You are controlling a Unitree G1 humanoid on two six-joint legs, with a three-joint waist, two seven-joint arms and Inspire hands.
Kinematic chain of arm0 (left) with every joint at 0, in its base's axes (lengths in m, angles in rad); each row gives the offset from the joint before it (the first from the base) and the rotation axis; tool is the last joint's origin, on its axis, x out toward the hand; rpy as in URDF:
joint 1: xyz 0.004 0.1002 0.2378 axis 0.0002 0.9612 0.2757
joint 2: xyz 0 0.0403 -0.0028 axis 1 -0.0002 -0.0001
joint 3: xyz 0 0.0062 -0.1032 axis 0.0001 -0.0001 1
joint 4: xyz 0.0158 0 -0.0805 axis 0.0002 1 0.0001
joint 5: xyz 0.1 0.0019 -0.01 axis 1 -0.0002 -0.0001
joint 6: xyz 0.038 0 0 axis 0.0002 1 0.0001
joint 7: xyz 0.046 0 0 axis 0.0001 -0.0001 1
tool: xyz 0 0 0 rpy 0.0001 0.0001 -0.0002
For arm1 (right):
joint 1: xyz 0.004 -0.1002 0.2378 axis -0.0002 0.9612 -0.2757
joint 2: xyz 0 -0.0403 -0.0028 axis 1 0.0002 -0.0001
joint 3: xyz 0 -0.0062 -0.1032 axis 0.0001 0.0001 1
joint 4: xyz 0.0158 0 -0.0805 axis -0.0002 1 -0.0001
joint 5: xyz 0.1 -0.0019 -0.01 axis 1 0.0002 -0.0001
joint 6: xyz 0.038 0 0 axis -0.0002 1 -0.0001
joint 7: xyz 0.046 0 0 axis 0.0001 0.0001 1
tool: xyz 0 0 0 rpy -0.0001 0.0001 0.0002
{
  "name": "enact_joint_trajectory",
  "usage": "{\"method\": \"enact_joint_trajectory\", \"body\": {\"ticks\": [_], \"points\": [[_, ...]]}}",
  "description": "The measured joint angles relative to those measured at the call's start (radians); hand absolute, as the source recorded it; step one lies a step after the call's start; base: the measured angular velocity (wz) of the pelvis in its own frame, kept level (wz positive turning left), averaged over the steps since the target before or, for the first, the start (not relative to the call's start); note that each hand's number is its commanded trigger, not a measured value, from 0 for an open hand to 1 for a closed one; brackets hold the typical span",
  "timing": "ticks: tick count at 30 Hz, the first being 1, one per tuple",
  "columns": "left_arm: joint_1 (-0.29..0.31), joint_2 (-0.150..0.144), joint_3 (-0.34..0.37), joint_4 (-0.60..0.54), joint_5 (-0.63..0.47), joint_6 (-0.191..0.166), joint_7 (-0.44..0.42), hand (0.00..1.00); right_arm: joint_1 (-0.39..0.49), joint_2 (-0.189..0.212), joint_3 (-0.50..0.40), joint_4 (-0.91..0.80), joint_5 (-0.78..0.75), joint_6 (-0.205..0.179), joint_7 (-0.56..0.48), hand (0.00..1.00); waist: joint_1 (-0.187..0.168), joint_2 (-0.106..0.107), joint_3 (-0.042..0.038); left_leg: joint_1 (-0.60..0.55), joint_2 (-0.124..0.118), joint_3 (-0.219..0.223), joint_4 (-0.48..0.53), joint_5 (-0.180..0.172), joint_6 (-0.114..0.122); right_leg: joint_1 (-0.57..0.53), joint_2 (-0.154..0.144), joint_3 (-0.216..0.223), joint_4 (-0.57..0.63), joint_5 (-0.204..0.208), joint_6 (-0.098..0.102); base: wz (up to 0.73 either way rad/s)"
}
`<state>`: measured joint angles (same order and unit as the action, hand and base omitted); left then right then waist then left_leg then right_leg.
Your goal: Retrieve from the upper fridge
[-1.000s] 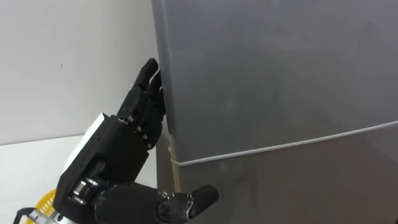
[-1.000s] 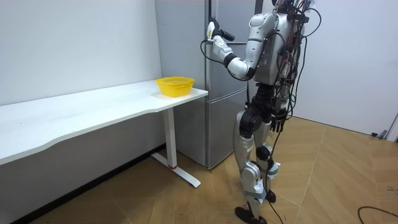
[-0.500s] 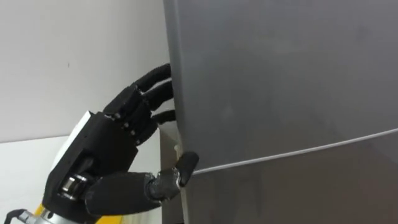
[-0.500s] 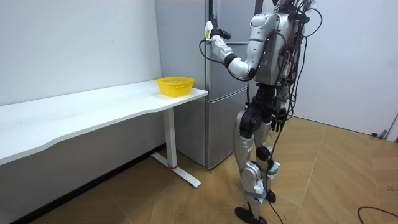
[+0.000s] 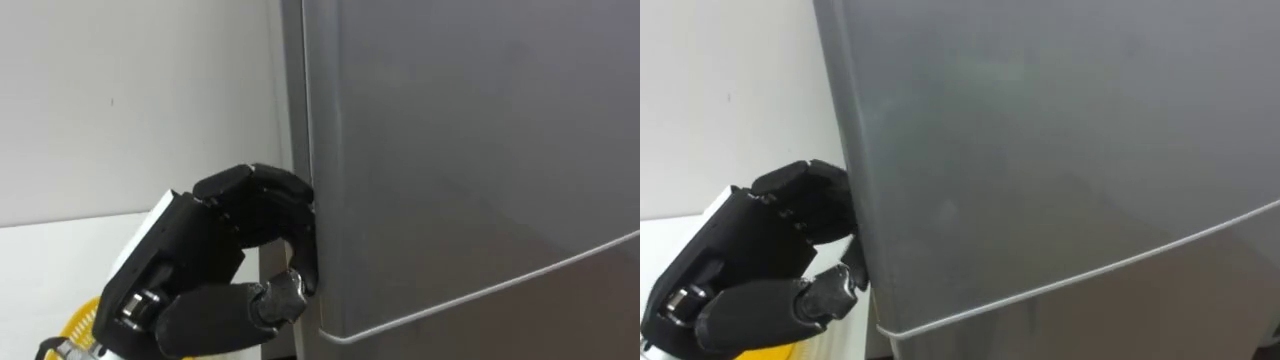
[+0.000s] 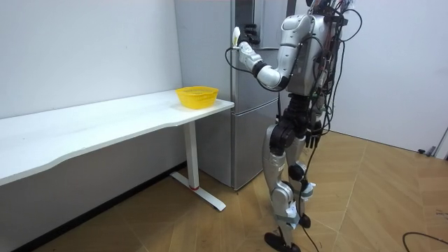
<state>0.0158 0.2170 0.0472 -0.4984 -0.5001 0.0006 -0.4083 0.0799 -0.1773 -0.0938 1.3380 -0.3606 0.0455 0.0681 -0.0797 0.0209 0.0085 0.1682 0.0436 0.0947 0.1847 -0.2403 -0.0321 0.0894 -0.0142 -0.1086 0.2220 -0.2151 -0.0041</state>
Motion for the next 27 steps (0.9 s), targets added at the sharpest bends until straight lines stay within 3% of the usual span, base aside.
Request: {"method": "enact_joint_trajectory", "body": {"ticks": [9, 12, 17, 27], "points": [[0.002, 0.003, -0.002, 0.0, -0.022, 0.0, -0.033, 0.0, 0.0, 0.0, 0.024, -0.003, -0.003, 0.0, -0.001, 0.0, 0.0, -0.003, 0.002, 0.0, 0.0, 0.01, 0.0, 0.0, 0.0, 0.007, -0.001, 0.001, -0.001, 0.0, 0.0, 0.0], [0.002, 0.003, -0.006, 0.001, -0.04, 0.003, -0.042, 0.0, 0.0, 0.0, 0.03, -0.007, -0.002, 0.0, 0.0, 0.0, -0.001, -0.004, 0.0008, 0.0, 0.0, 0.012, 0.0, 0.0, 0.0, 0.004, -0.001, 0.002, -0.001, 0.0, 0.0, 0.0], [0.002, 0.01, -0.013, -0.002, -0.064, 0.008, -0.064, 0.0, 0.002, -0.001, 0.031, -0.011, 0.001, 0.0, 0.001, 0.0, -0.002, -0.01, -0.0087, 0.0, 0.0, 0.014, 0.0, 0.0, 0.0, 0.0, -0.001, 0.003, -0.001, 0.0, 0.0, 0.0], [0.002, 0.021, -0.018, -0.002, -0.128, 0.018, -0.07, 0.0, 0.005, -0.001, 0.034, -0.012, 0.009, 0.001, 0.001, 0.0, -0.004, -0.011, -0.009, 0.001, 0.001, 0.04, 0.0, 0.0, 0.0, -0.002, 0.0, 0.02, 0.0, 0.003, 0.002, -0.05]]}}
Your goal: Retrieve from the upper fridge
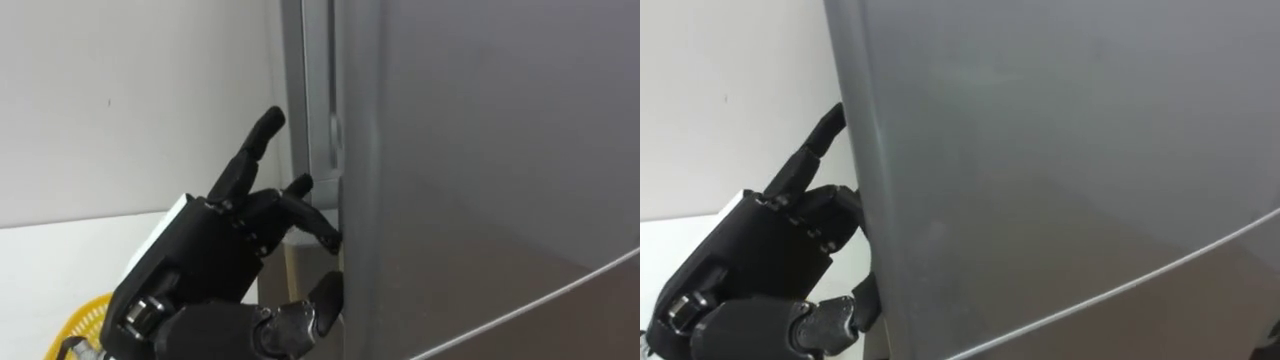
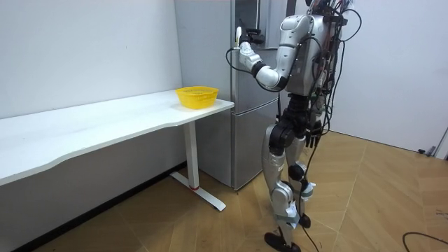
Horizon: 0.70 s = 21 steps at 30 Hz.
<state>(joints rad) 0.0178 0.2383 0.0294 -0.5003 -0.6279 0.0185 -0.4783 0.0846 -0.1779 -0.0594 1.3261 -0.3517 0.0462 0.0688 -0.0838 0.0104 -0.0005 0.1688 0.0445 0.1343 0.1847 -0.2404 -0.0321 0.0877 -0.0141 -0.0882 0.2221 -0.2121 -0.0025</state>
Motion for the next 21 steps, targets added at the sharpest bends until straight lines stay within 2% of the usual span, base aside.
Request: {"method": "enact_joint_trajectory", "body": {"ticks": [5, 13, 18, 21], "points": [[0.0, 0.018, -0.006, 0.0, -0.03, 0.002, 0.0, 0.0, 0.012, 0.0, 0.0, -0.011, 0.0, 0.0, 0.001, 0.0, -0.006, 0.0, 0.0001, 0.002, 0.0, 0.003, 0.0, 0.0, 0.0, 0.0, 0.0, 0.005, 0.0, 0.002, 0.001, -0.03], [-0.001, 0.019, -0.013, -0.004, -0.051, 0.003, -0.004, 0.0, 0.014, 0.0, -0.002, -0.011, -0.002, 0.0, 0.017, 0.0, -0.024, 0.0, 0.0024, 0.007, 0.0, 0.018, 0.002, 0.0, 0.0, -0.004, 0.0, 0.008, -0.002, 0.002, 0.001, -0.02], [-0.034, 0.018, -0.021, -0.013, -0.051, 0.001, -0.005, 0.0, 0.013, -0.003, -0.004, -0.005, -0.006, 0.0, 0.02, 0.0, -0.034, 0.006, 0.0046, 0.008, -0.001, 0.025, 0.002, 0.0, 0.0, -0.009, 0.003, 0.032, -0.001, 0.004, 0.003, -0.09], [-0.057, 0.018, -0.037, -0.014, -0.05, 0.001, -0.007, 0.0, 0.013, -0.004, -0.004, -0.006, -0.005, 0.0, 0.021, 0.0, -0.052, 0.012, 0.0021, 0.005, -0.001, 0.03, 0.002, 0.0, 0.0, -0.019, 0.004, 0.038, 0.001, 0.004, 0.003, -0.1]]}}
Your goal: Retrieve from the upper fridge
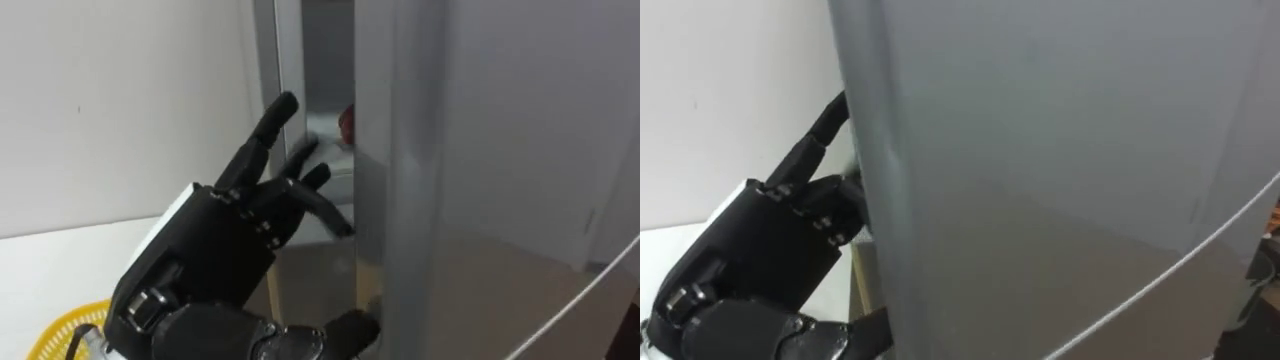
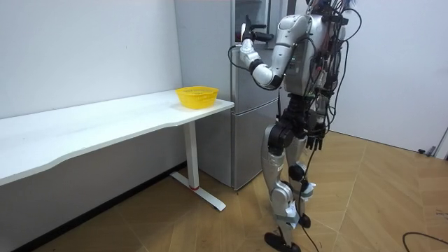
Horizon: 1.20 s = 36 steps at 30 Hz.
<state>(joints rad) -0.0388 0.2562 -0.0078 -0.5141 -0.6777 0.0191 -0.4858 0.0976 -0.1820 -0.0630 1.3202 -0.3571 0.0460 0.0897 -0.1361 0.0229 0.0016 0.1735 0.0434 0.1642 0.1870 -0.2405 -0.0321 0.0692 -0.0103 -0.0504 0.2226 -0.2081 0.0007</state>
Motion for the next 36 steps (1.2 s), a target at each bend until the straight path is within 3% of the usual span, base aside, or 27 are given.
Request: {"method": "enact_joint_trajectory", "body": {"ticks": [5, 12, 25, 36], "points": [[-0.014, 0.012, -0.051, 0.0, -0.001, 0.0, -0.05, 0.0, 0.001, -0.006, 0.002, -0.002, 0.008, 0.009, 0.0, 0.0, -0.006, 0.006, 0.0067, 0.012, 0.003, 0.027, -0.002, 0.0, 0.0, -0.002, 0.005, 0.025, 0.015, 0.004, -0.002, -0.21], [-0.051, 0.008, -0.088, 0.0, -0.005, 0.0, -0.076, 0.0, 0.001, -0.007, 0.002, -0.002, 0.012, 0.009, -0.005, 0.0, -0.029, 0.005, 0.0073, 0.009, 0.006, 0.053, -0.002, 0.0, 0.0, -0.018, 0.008, 0.033, 0.016, 0.005, -0.003, -0.04], [-0.053, 0.007, -0.136, 0.0, -0.018, 0.0, -0.096, 0.0, 0.018, -0.015, 0.002, -0.003, 0.073, 0.007, -0.022, 0.0, -0.055, 0.013, -0.0008, 0.012, 0.017, 0.082, 0.0, 0.0, 0.0, -0.033, 0.027, 0.075, 0.019, 0.017, -0.011, -0.1], [-0.053, 0.008, -0.162, 0.0, -0.018, 0.0, -0.097, 0.0, 0.022, -0.026, 0.001, -0.004, 0.077, 0.007, -0.024, 0.0, -0.08, 0.012, -0.0002, 0.014, 0.018, 0.085, -0.002, 0.0, 0.0, -0.035, 0.03, 0.089, 0.016, 0.018, -0.011, -0.02]]}}
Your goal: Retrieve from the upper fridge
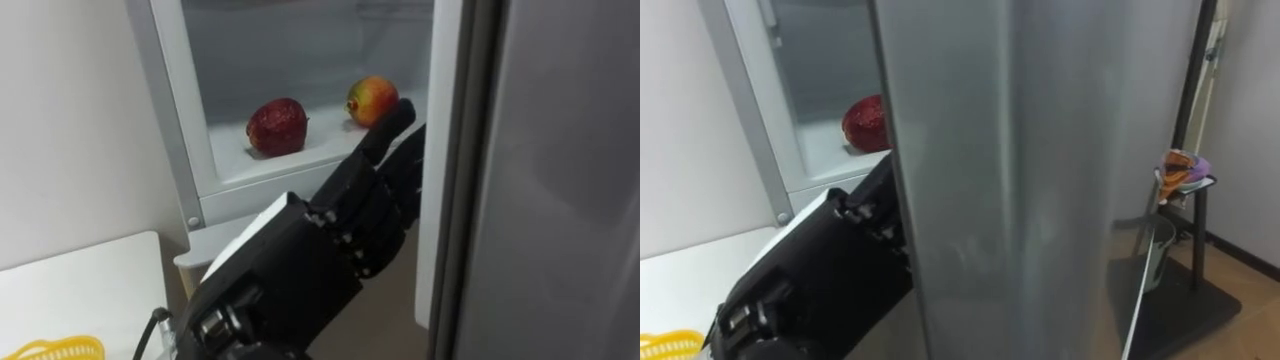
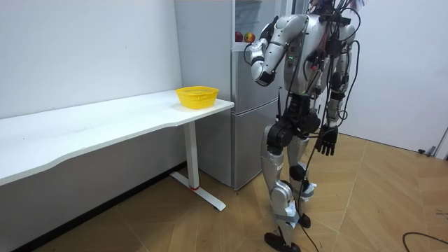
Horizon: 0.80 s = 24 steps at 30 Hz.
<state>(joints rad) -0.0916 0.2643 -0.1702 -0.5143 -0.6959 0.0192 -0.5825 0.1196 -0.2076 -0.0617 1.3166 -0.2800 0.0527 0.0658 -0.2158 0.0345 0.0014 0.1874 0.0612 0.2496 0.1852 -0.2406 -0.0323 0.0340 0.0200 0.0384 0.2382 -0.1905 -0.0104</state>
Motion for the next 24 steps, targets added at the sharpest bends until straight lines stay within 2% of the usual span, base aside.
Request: {"method": "enact_joint_trajectory", "body": {"ticks": [12, 16, 20, 24], "points": [[0.0, -0.002, -0.031, -0.001, -0.002, 0.0, 0.001, 0.0, -0.001, 0.0, -0.001, -0.001, 0.006, -0.007, 0.0, 0.0, -0.004, -0.004, 0.0008, -0.001, -0.001, 0.021, -0.001, 0.0, 0.0, -0.015, 0.002, 0.017, 0.003, 0.001, 0.001, -0.05], [-0.006, 0.0, -0.041, -0.003, -0.002, 0.0, 0.0, 0.0, 0.0, -0.003, -0.001, 0.004, 0.014, -0.007, -0.001, 0.0, -0.019, -0.005, 0.0009, 0.002, -0.002, 0.028, -0.004, 0.0, 0.0, -0.017, 0.005, 0.034, -0.001, 0.004, 0.003, -0.11], [-0.043, 0.0, -0.05, -0.004, -0.015, 0.001, -0.018, 0.0, 0.005, -0.003, -0.002, 0.006, 0.019, -0.007, -0.001, 0.0, -0.033, -0.003, -0.0005, 0.006, -0.001, 0.05, -0.004, 0.0, 0.0, -0.023, 0.011, 0.057, 0.004, 0.009, 0.003, -0.2], [-0.043, 0.003, -0.052, -0.005, -0.02, 0.001, -0.02, 0.0, 0.011, -0.003, -0.002, 0.015, 0.048, -0.006, -0.005, 0.0, -0.049, -0.001, -0.0013, 0.013, 0.001, 0.053, -0.006, 0.0, 0.0, -0.02, 0.016, 0.072, 0.003, 0.011, 0.002, -0.14]]}}
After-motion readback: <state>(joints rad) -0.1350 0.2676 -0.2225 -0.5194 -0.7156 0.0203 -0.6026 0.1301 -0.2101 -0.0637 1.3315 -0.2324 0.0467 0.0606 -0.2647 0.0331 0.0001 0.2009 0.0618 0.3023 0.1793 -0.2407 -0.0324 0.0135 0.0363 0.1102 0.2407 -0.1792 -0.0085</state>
